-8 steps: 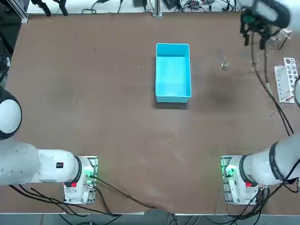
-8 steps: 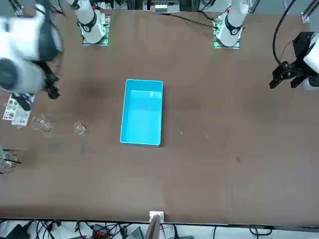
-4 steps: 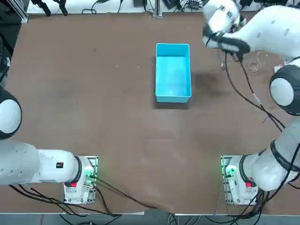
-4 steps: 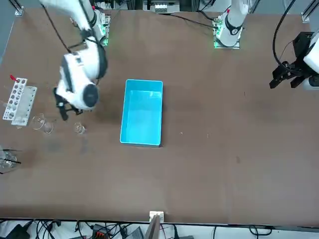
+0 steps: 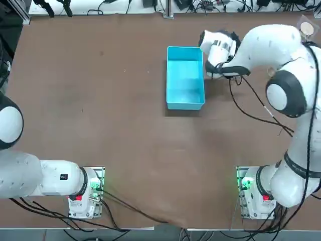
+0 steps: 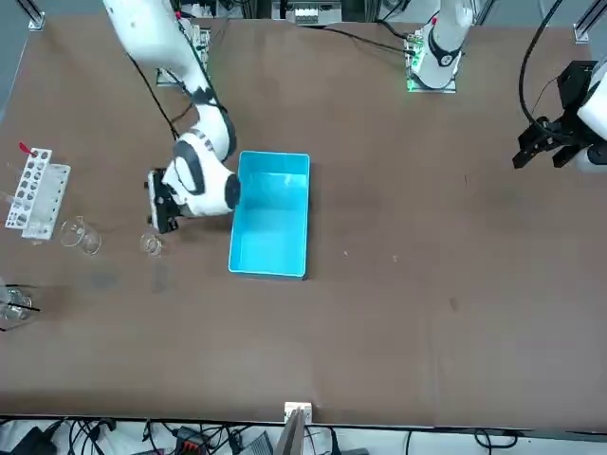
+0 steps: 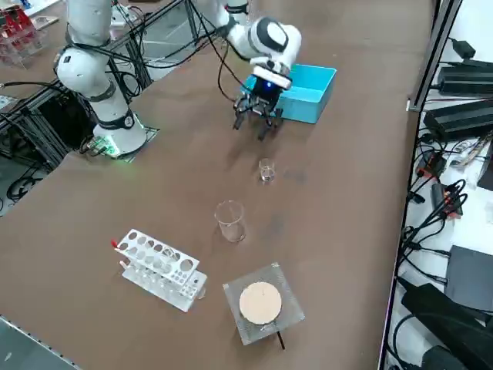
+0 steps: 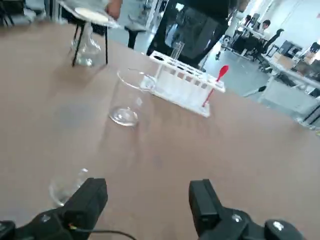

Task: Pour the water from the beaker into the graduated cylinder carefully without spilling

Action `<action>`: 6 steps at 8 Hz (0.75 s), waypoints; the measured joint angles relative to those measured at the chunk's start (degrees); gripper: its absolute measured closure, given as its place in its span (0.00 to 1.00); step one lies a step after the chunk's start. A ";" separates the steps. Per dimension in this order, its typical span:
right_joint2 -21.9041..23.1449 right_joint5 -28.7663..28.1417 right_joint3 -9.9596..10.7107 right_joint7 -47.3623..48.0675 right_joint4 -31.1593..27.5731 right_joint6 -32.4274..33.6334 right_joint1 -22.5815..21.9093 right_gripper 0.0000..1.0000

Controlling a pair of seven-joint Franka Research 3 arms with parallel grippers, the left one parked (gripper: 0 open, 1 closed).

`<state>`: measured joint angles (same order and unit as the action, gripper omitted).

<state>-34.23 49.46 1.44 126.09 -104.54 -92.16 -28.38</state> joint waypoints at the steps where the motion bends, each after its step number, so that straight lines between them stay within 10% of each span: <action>1: -1.19 1.72 0.16 4.64 0.26 -1.50 0.00 0.00; 6: -8.14 6.62 0.31 13.51 4.02 -2.28 -1.20 0.00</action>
<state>-42.36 56.09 1.76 139.59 -100.53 -94.44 -29.58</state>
